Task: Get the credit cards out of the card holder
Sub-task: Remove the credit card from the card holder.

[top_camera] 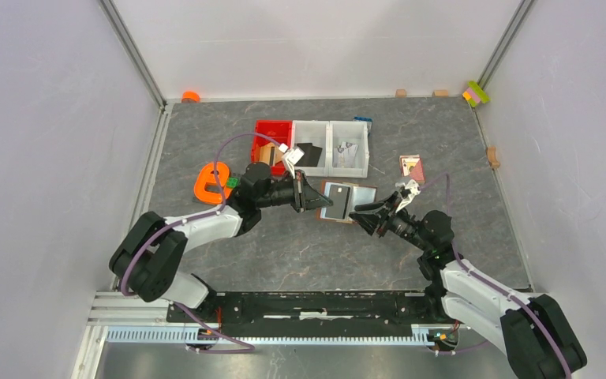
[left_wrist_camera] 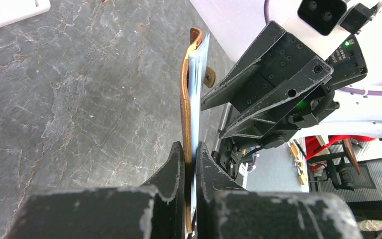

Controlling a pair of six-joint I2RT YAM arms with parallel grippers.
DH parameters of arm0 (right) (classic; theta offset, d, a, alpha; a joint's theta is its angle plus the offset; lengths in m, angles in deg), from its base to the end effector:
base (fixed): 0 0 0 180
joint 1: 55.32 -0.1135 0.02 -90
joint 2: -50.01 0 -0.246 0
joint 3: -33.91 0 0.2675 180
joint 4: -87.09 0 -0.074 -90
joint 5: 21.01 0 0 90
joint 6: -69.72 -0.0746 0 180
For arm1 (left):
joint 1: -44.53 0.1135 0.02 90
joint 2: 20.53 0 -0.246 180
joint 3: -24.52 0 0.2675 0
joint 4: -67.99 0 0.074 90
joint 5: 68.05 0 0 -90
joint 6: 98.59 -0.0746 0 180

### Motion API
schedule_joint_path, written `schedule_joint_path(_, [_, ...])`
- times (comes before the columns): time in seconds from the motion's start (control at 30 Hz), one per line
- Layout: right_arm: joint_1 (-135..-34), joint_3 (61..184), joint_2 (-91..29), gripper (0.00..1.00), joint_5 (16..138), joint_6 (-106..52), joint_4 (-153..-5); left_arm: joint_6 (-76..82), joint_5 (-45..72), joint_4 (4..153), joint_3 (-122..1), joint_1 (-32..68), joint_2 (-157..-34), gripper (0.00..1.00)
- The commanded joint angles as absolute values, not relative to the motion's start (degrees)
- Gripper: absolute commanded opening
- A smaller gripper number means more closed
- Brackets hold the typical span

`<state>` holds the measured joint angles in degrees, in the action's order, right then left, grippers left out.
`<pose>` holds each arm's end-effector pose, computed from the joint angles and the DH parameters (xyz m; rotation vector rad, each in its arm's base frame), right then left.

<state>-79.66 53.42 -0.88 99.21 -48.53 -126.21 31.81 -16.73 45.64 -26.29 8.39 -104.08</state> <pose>0.1955 0.1297 0.1697 -0.3904 1.6083 1.1161 0.2531 -0.2426 0.1894 0.4868 1.9278 -1.5108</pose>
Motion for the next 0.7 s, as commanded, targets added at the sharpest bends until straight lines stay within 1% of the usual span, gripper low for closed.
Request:
schedule_joint_path(0.0, [-79.93, 55.47, -1.05, 0.41, 101.27, -49.89, -130.39, 34.98, -20.9, 38.2, -26.12, 7.97, -104.46, 0.02])
schedule_joint_path(0.17, [-79.91, 54.98, -1.57, 0.33, 102.31, -52.21, -133.06, 36.55, -22.86, 36.2, -26.45, 7.79, -106.05, 0.03])
schedule_joint_path(0.37, [-79.93, 54.59, -1.72, 0.28, 102.52, -53.39, -134.51, 38.55, -24.84, 33.59, -26.86, 7.4, -107.98, 0.03])
schedule_joint_path(0.53, [-79.77, 54.73, -1.62, 0.27, 101.64, -53.46, -133.59, 39.35, -26.01, 31.71, -26.8, 7.07, -108.33, 0.03])
schedule_joint_path(0.67, [-79.76, 54.37, -0.66, 0.31, 100.29, -53.35, -133.04, 39.66, -26.28, 30.72, -26.45, 6.99, -108.0, 0.03])
